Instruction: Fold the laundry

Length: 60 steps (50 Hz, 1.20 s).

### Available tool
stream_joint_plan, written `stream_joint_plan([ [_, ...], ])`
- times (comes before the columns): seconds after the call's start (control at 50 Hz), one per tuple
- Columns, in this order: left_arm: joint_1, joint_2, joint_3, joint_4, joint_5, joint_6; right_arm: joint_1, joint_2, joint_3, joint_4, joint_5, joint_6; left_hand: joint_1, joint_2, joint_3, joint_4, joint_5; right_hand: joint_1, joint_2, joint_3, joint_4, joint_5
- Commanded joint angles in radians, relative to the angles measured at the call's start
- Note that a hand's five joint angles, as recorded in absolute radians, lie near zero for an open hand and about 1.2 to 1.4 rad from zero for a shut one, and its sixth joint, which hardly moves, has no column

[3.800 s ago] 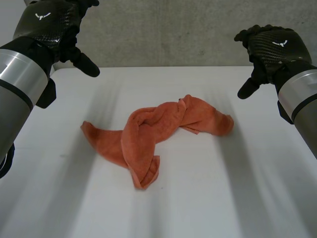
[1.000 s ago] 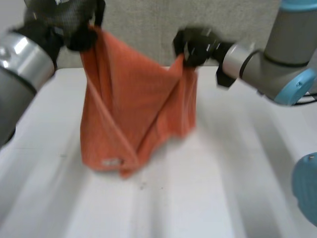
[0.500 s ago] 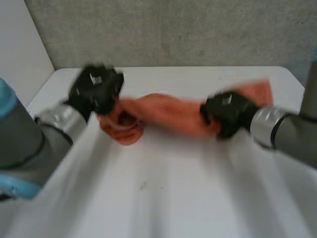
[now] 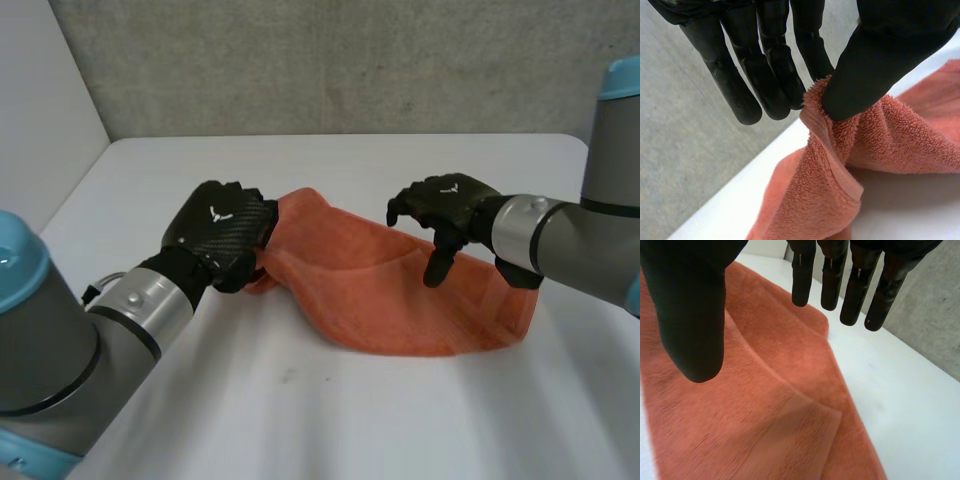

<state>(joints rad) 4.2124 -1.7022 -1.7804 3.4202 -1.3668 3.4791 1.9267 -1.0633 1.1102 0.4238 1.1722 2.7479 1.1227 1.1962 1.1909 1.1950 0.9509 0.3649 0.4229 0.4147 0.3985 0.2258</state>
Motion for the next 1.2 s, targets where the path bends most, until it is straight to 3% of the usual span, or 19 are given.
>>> stream_joint_plan([
  [0.02, -0.023, 0.113, -0.011, -0.006, 0.0, 0.0, 0.021, 0.178, -0.191, 0.027, -0.002, 0.009, 0.274, 0.2, 0.205, 0.201, 0.271, 0.064, 0.006, 0.014, 0.03, 0.028],
  [0.12, -0.031, 0.141, -0.01, -0.004, 0.002, 0.002, 0.055, 0.295, -0.296, 0.069, -0.025, 0.007, 0.274, 0.2, 0.205, 0.201, 0.271, 0.084, 0.026, 0.034, 0.05, 0.049],
  [0.18, -0.031, 0.142, -0.01, -0.003, 0.002, 0.002, 0.081, 0.368, -0.351, 0.113, -0.08, 0.009, 0.274, 0.2, 0.205, 0.201, 0.271, 0.122, 0.064, 0.072, 0.088, 0.087],
  [0.3, -0.031, 0.131, -0.008, -0.001, 0.003, 0.002, 0.109, 0.394, -0.359, 0.141, -0.146, 0.021, 0.274, 0.2, 0.205, 0.201, 0.271, 0.216, 0.158, 0.166, 0.183, 0.181],
  [0.48, -0.009, 0.121, -0.008, 0.005, 0.003, 0.002, 0.118, 0.396, -0.352, 0.141, -0.172, 0.061, 0.274, 0.2, 0.205, 0.201, 0.271, 1.03, 0.972, 0.981, 0.997, 0.995],
  [0.6, 0.024, 0.079, -0.005, 0.008, 0.003, 0.002, 0.109, 0.353, -0.36, 0.089, -0.077, 0.076, 0.274, 0.2, 0.205, 0.201, 0.271, 1.031, 0.973, 0.982, 0.998, 0.996],
  [0.66, 0.026, 0.041, -0.005, 0.008, 0.002, 0.001, 0.091, 0.225, -0.307, 0.031, 0.033, 0.066, 0.274, 0.2, 0.205, 0.201, 0.271, 1.031, 0.973, 0.982, 0.998, 0.996],
  [0.74, 0.026, -0.008, -0.004, 0.008, 0.002, 0.002, 0.052, 0.073, -0.163, 0.004, 0.115, -0.002, 0.274, 0.2, 0.205, 0.201, 0.271, 1.031, 0.973, 0.982, 0.998, 0.996],
  [0.9, 0.023, -0.135, 0.015, 0.008, 0.002, 0.003, 0.055, -0.024, 0.08, 0.136, 0.133, -0.293, 0.274, 0.2, 0.205, 0.201, 0.271, 1.031, 0.973, 0.982, 0.998, 0.996],
  [0.98, 0.018, -0.212, 0.054, 0.008, 0.002, 0.003, 0.054, -0.011, 0.1, 0.159, 0.136, -0.336, 0.274, 0.2, 0.205, 0.201, 0.271, 1.031, 0.973, 0.982, 0.998, 0.996],
  [1.14, 0.02, -0.327, 0.232, 0.007, 0.0, 0.015, 0.054, 0.135, -0.081, 0.132, 0.145, -0.321, 0.274, 0.2, 0.205, 0.201, 0.271, 1.031, 0.973, 0.982, 0.998, 0.996],
  [1.2, 0.024, -0.335, 0.403, 0.011, -0.005, 0.079, 0.054, 0.181, -0.362, 0.025, 0.219, -0.24, 0.274, 0.2, 0.205, 0.201, 0.271, 1.031, 0.973, 0.982, 0.998, 0.996],
])
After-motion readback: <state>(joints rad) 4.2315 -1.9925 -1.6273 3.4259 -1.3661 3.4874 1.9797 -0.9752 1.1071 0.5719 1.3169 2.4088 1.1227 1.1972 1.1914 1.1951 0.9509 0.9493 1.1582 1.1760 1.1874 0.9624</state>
